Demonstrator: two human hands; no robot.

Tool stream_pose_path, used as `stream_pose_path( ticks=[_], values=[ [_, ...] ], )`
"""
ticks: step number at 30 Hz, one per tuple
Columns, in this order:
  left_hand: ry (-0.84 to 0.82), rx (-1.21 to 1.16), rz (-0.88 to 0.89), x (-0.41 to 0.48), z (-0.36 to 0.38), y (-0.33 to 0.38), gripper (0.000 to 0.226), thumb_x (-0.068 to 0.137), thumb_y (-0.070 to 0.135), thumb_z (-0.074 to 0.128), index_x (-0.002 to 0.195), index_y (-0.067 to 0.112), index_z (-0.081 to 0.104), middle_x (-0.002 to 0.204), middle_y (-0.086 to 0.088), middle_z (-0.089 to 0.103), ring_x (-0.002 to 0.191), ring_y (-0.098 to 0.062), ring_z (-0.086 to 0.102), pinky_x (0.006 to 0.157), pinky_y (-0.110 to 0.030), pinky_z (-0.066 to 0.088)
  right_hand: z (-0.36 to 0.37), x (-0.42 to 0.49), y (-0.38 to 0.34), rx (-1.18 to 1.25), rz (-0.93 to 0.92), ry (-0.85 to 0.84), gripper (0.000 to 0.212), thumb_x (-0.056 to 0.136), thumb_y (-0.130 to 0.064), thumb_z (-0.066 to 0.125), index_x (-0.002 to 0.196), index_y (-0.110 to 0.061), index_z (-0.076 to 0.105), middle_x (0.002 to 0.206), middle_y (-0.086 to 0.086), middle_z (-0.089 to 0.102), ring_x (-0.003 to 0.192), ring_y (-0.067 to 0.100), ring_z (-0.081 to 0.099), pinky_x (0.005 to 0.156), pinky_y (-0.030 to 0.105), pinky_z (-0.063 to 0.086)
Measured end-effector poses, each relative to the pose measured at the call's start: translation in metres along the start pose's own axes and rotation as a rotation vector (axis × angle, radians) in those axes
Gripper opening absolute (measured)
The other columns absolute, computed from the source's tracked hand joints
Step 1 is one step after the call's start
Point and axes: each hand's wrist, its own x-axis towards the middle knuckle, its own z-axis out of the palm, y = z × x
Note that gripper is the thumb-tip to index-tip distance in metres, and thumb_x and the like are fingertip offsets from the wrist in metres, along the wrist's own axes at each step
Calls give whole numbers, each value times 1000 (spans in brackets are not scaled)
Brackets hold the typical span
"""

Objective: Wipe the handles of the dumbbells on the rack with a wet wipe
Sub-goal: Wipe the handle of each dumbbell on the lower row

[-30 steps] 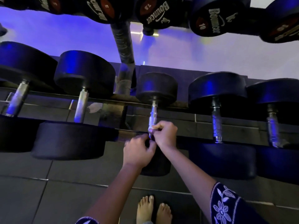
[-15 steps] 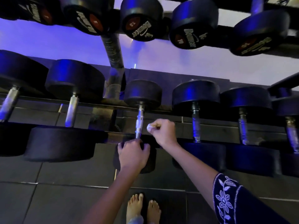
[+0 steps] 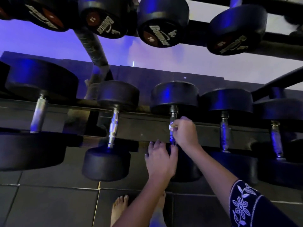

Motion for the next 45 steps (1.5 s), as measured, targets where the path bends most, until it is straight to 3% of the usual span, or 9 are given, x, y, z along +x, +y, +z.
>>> stream_pose_path(
  ticks=[6, 11, 15, 18, 25, 32, 39, 43, 45],
  values=[
    [64, 234, 43, 9, -3, 20, 45, 94, 38, 38, 89, 7, 70, 97, -13, 69, 101, -32, 59, 94, -45, 45, -1, 14, 10, 110, 76, -88, 8, 70, -9, 67, 69, -14, 73, 77, 8, 67, 71, 26, 64, 63, 28, 50],
    [26, 312, 153, 19, -6, 21, 49, 95, 41, 36, 89, 5, 68, 97, -18, 67, 94, -39, 63, 74, -35, 44, -6, 41, 7, 176, 116, -31, 9, 69, -8, 69, 69, -16, 74, 72, 7, 70, 71, 26, 66, 62, 24, 49],
    [155, 192, 148, 17, 3, 9, 73, 77, 51, 15, 78, 2, 68, 85, -21, 68, 86, -41, 63, 75, -38, 45, -2, 13, 21, 158, 106, -151, 4, 69, -9, 74, 69, -14, 74, 74, 7, 71, 73, 22, 66, 61, 18, 40],
    [179, 85, 138, 20, 4, 6, 57, 77, 42, 24, 67, 2, 64, 75, -21, 66, 77, -42, 59, 66, -37, 37, -2, -6, 29, 206, 141, -218, 9, 67, -5, 78, 68, -13, 75, 73, 0, 72, 65, 9, 61, 57, 12, 38],
    [208, -16, 148, 22, 6, 3, 38, 77, 32, 37, 54, 5, 49, 64, -21, 61, 66, -43, 54, 61, -34, 26, -6, 48, 16, 335, 204, 63, 6, 63, -10, 78, 66, -11, 74, 66, 7, 70, 63, 15, 60, 58, 23, 45],
    [210, -6, 188, 22, 6, 1, 49, 74, 42, 27, 58, 6, 56, 63, -17, 62, 65, -40, 57, 61, -37, 38, 0, 0, 26, 302, 184, -116, 9, 68, 0, 74, 67, -9, 76, 69, 2, 71, 63, 11, 59, 59, 13, 43],
    [209, -7, 226, 26, 9, -2, 49, 74, 44, 26, 57, 9, 56, 62, -12, 63, 64, -35, 58, 63, -36, 42, 12, 45, 1, 460, 414, 275, 13, 72, -6, 72, 84, -7, 76, 82, 14, 71, 76, 26, 67, 66, 22, 42],
    [211, 2, 253, 29, 11, -6, 48, 74, 44, 26, 57, 12, 57, 63, -10, 64, 65, -33, 59, 63, -37, 43, 27, 34, -8, 382, 244, 338, 14, 68, -1, 69, 78, -8, 75, 77, 13, 66, 69, 30, 62, 68, 28, 45],
    [205, -8, 255, 28, 11, -5, 45, 74, 44, 25, 55, 15, 54, 62, -10, 64, 64, -34, 58, 64, -37, 43, 24, 41, -5, 395, 328, 371, 13, 70, -5, 71, 83, -5, 75, 80, 16, 69, 73, 30, 64, 66, 26, 42]
  ],
)
